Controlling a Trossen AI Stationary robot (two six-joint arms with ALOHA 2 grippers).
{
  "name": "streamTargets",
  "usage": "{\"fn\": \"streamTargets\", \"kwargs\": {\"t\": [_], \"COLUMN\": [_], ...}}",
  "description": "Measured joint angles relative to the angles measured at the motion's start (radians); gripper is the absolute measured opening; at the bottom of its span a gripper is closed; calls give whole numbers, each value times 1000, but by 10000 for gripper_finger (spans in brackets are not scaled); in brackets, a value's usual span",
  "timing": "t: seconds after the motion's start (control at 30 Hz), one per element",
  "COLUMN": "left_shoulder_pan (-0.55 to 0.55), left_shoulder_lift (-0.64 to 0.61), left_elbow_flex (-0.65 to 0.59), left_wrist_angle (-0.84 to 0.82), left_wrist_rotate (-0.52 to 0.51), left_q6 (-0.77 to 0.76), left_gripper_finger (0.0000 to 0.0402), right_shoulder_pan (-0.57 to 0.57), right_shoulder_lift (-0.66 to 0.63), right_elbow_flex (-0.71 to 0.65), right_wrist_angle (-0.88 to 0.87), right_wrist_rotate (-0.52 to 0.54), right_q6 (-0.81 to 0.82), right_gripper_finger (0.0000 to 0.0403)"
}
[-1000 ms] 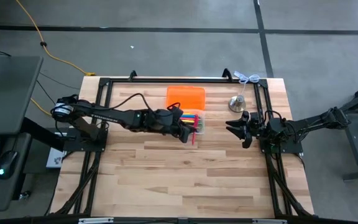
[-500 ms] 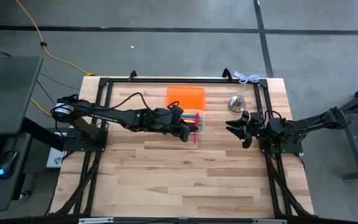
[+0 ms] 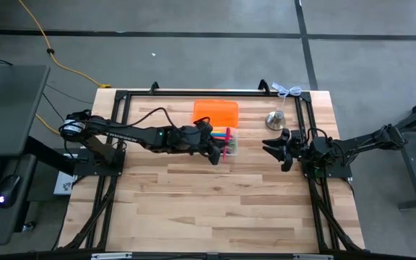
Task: Pick & place school supplies into a supply box
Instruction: Put the pink pen into the orange supply box
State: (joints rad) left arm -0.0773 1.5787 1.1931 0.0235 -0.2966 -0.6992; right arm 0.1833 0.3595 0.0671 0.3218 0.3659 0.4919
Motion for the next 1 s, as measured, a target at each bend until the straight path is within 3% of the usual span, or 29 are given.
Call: {"fn": "streamTargets", "kwargs": {"t": [0.17,0.6,1.0], "left_shoulder_pan": [34,130,139], "left_shoulder_lift": [1,0,12], "left_elbow_flex": [31,405,479], "left_wrist_angle": [-61,-675,-797], "left_wrist_rotate": [-7,-70,-119], "left_q6": [90,312,389], "left_gripper_finger": [35,35,34], "right_shoulder_pan": [0,0,0], "right_shoulder_lift": [0,0,0], "right_elbow_flex": [0,0,0], "right_wrist_angle": [0,0,0], "right_wrist_rotate": [44,130,148], "right_q6": [-2,-3,-3], "right_gripper_finger": [140,140,140]}}
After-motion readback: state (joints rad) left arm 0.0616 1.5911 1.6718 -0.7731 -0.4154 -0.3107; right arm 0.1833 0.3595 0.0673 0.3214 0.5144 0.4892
